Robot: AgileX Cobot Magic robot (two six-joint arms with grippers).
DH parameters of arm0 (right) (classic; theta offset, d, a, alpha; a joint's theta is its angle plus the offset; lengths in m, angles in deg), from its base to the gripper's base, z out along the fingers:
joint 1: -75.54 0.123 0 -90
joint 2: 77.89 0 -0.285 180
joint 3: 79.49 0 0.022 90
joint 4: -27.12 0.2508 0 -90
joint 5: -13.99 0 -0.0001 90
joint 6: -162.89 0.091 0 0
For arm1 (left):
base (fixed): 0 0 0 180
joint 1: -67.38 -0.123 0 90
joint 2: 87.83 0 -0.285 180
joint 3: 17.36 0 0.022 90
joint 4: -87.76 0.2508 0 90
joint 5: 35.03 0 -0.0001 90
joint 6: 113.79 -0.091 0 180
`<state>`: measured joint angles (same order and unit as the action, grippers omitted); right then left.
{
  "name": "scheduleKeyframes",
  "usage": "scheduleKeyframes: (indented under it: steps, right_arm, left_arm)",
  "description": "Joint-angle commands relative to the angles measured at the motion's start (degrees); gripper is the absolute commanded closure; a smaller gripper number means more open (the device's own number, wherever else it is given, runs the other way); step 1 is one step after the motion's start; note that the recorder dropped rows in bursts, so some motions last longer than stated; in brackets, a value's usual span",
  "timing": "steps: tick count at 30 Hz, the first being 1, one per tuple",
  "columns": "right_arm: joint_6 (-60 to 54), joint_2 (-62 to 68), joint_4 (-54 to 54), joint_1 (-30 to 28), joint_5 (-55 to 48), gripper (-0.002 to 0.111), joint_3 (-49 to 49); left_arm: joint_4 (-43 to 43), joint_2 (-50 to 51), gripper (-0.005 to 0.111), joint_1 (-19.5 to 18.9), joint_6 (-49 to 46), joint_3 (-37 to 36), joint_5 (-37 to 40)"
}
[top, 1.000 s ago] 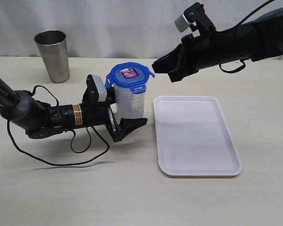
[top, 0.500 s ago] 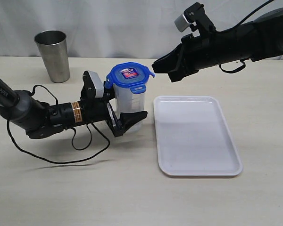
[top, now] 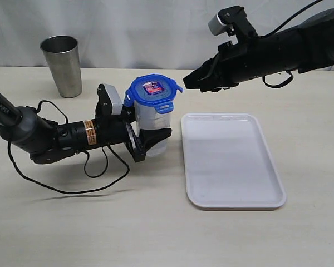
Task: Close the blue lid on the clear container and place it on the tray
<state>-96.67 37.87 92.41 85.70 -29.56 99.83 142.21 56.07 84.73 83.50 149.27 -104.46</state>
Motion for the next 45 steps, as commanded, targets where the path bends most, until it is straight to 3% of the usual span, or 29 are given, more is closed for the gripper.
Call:
scheduleKeyframes:
  steps: [1,6,10,17,23,28,31,45]
  right_arm:
    - [11.43,-3.21,-8.73,-0.11,1.98,0.062,-0.28]
    - [20.13,-8.34,-13.58,-0.11,-0.59,0.062,-0.28]
    - [29.98,-12.66,-13.48,-0.11,-1.59,0.062,-0.28]
    - [39.37,-14.70,-13.34,0.14,-8.64,0.062,-0.28]
    - [43.35,-14.70,-16.19,8.12,-6.63,0.062,-0.28]
    - [61.23,-14.28,-28.28,14.41,0.05,0.062,-0.15]
    - [66.42,-12.45,-31.44,14.68,-0.71,0.062,0.41]
    - [59.67,-6.14,-20.06,14.57,-0.09,0.062,0.78]
  left_arm:
    - [1.57,-0.26,0.107,-1.87,3.69,0.42,-0.53]
    - [4.49,-1.32,0.107,-4.30,4.09,-0.69,-0.53]
    - [12.67,-2.31,0.107,-6.44,5.20,-2.34,-0.53]
    - [17.36,-7.07,0.107,-10.85,8.68,-7.12,-0.53]
    - [25.02,-7.07,0.107,-9.91,8.47,-7.20,-0.53]
    - [25.87,-7.07,0.107,-8.20,8.10,-7.20,-0.53]
    - [25.18,-7.07,0.107,-7.65,8.09,-7.09,-0.53]
    - [22.87,-7.07,0.107,-7.56,8.09,-7.09,-0.53]
